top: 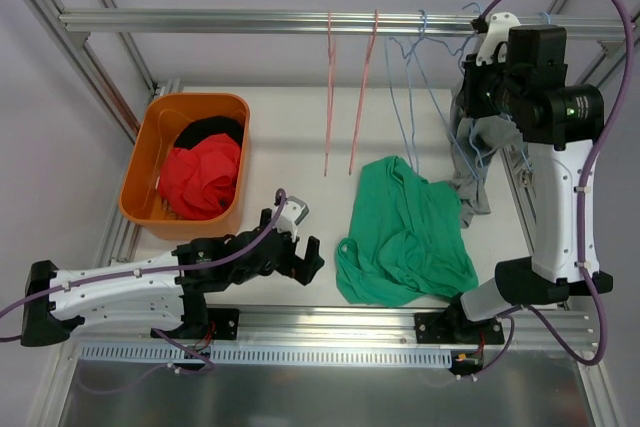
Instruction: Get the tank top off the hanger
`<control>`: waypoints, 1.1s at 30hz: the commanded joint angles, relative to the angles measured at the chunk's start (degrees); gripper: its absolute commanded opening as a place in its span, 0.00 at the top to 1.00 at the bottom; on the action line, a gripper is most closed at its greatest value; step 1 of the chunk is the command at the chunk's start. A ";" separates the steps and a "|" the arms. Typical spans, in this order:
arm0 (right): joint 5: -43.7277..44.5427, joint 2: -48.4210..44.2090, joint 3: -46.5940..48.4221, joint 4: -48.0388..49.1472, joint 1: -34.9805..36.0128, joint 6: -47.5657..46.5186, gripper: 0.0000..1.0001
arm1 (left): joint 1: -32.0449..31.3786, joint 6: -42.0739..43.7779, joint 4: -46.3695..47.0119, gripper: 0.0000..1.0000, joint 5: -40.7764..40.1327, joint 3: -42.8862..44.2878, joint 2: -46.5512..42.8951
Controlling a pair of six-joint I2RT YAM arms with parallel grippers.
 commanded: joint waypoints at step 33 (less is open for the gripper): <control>5.95 -10.87 -14.66 4.76 -2.58 0.92 0.00 | -2.57 3.15 12.27 0.01 -0.67 17.11 31.24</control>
